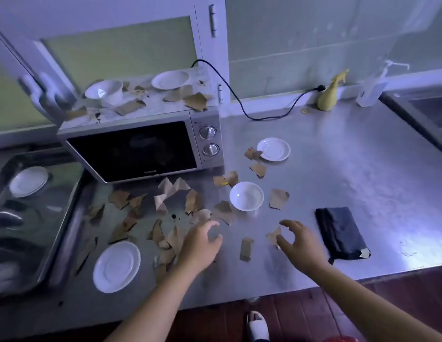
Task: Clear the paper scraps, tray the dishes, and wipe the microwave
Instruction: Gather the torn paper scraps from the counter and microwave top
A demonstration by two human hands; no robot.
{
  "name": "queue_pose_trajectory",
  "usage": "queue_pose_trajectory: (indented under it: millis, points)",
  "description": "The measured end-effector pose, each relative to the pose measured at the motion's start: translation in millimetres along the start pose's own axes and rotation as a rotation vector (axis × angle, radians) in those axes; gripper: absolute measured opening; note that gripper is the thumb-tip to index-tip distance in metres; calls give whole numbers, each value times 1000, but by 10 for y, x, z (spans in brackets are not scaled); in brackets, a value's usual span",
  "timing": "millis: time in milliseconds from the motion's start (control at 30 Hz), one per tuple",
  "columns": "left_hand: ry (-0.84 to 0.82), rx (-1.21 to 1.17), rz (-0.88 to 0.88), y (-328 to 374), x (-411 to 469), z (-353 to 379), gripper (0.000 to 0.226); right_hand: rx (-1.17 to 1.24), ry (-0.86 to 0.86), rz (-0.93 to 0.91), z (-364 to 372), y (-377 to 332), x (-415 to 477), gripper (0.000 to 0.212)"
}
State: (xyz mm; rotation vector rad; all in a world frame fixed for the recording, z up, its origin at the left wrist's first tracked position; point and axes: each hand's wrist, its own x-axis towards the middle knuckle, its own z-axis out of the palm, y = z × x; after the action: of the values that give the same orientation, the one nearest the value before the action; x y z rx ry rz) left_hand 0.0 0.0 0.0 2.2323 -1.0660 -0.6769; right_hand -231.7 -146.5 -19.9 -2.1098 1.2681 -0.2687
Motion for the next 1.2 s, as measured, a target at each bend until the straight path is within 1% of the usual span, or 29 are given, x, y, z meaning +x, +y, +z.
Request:
queue_pose_trajectory:
  millis: [67, 133, 300, 400, 500, 567, 667, 767, 900, 967, 1100, 1200]
  points:
    - [-20, -20, -80, 25, -24, 140, 33, 26, -46, 67, 49, 150, 29, 44]
    - [-45, -44, -114, 22, -104, 268, 34, 46, -109, 122, 127, 291, 39, 45]
    - [-65, -62, -167, -3, -180, 451, 33, 69, -134, 157, 287, 376, 257, 44]
    - [-75, -75, -182, -71, -218, 529, 34, 25, -163, 184, 356, 331, 425, 45]
    - [-64, -128, -196, -162, -226, 564, 32, 33, -159, 220, 414, 295, 568, 48]
    - [-84, -155, -212, -210, -218, 563, 30, -10, -172, 258, 427, 256, 649, 45]
    - [-111, -166, -207, -239, -191, 525, 29, -167, -190, 305, 443, 184, 719, 29]
    - [-114, -168, -157, -248, -155, 484, 30, -229, -176, 333, 504, 154, 747, 26]
    - [-134, -139, -110, -296, -83, 445, 31, -221, -165, 363, 580, 158, 758, 17]
    - [-151, -131, -106, -335, -57, 434, 30, -161, -141, 369, 593, 164, 746, 15]
    - [-186, -123, -105, -411, 2, 410, 29, -146, -99, 372, 619, 133, 712, 19]
    - [-240, -90, -114, -446, 46, 382, 28, -172, -70, 401, 658, 118, 688, 16]
